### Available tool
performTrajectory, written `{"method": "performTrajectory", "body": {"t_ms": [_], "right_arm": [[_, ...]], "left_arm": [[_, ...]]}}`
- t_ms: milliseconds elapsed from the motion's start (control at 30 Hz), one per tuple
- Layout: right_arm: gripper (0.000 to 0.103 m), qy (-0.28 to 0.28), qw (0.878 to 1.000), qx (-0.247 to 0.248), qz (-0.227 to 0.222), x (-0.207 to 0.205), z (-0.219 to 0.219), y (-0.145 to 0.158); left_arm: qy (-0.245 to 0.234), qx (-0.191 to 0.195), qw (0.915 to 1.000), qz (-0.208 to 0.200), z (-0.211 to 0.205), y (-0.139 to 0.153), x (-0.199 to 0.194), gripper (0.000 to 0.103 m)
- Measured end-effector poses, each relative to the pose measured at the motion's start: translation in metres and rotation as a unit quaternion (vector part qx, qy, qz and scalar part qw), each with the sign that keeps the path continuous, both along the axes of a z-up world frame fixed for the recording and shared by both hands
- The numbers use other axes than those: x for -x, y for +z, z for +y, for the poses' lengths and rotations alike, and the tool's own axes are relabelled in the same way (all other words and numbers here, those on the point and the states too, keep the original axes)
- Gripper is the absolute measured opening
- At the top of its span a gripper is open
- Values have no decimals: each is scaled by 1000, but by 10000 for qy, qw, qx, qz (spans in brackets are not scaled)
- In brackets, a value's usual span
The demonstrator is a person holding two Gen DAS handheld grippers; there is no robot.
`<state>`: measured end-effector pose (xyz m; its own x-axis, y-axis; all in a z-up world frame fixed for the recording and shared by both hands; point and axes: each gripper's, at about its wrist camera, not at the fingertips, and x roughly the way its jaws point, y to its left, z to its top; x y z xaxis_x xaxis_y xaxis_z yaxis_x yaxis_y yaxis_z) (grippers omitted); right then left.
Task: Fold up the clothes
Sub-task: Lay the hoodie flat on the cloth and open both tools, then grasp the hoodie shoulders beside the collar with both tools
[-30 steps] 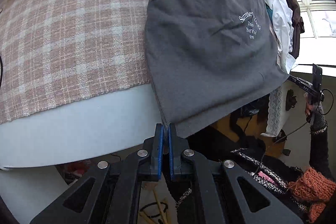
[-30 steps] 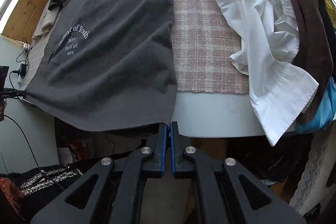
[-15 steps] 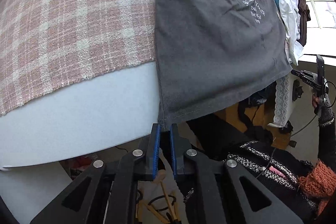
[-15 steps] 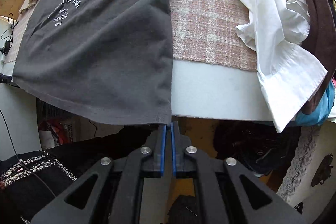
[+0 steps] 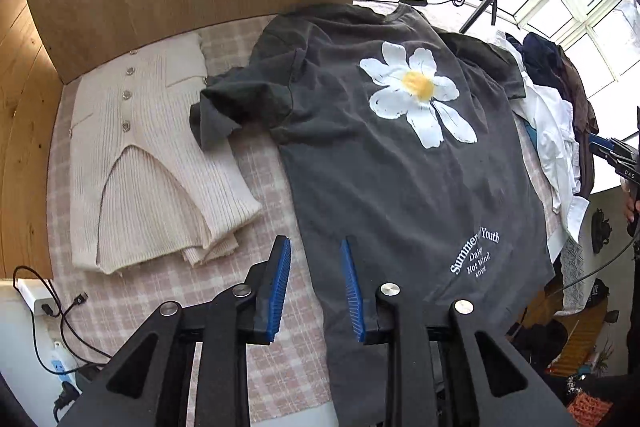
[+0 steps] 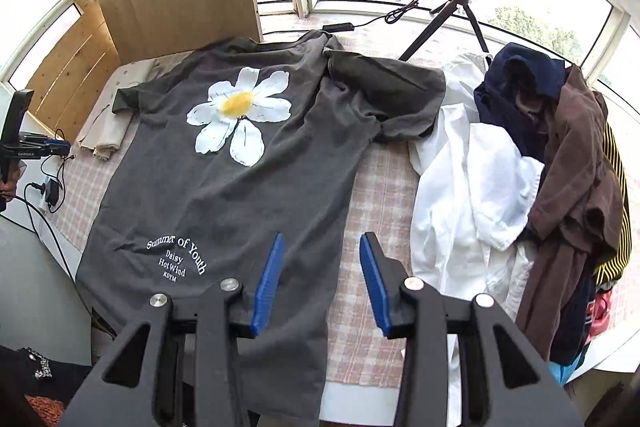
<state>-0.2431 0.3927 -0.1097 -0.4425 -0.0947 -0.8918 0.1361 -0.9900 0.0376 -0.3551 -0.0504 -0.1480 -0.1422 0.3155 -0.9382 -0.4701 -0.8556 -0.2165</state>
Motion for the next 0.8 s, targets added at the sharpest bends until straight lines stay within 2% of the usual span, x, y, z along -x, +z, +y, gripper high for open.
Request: {"method": "performTrajectory", "body": {"t_ms": [100,267,400,500,567,600,633,700,800], "right_arm": [[41,99,9994,-321,101,66,9,-16],[41,488,9985,-232,-38,154,13,-52],[41,796,9964,-268,-91,205,5,-78],[41,995,9948,-185,-115,230,-4,-92],[41,1169,9926,-311,-93,239,-13,-99],[41,1256,9913,-374,-81,244,-18,-102],[41,1327,9902,-426,-89,248,-23,-105],[41,1443,9883,-487,-97,254,-30,-108],[41,1564,9858,-613,-72,262,-37,-109]], "left_arm": [[268,62,9994,214,33,-2,61,31],[178,574,9975,361,102,-35,131,32],[259,503,9983,125,129,-68,166,32],[140,897,9957,200,148,-90,181,32],[67,989,9948,232,154,-99,188,32],[46,1058,9940,287,155,-102,191,30],[14,1047,9940,330,155,-102,192,19],[-29,923,9950,370,153,-101,196,8],[-45,733,9967,361,146,-96,199,5]]}}
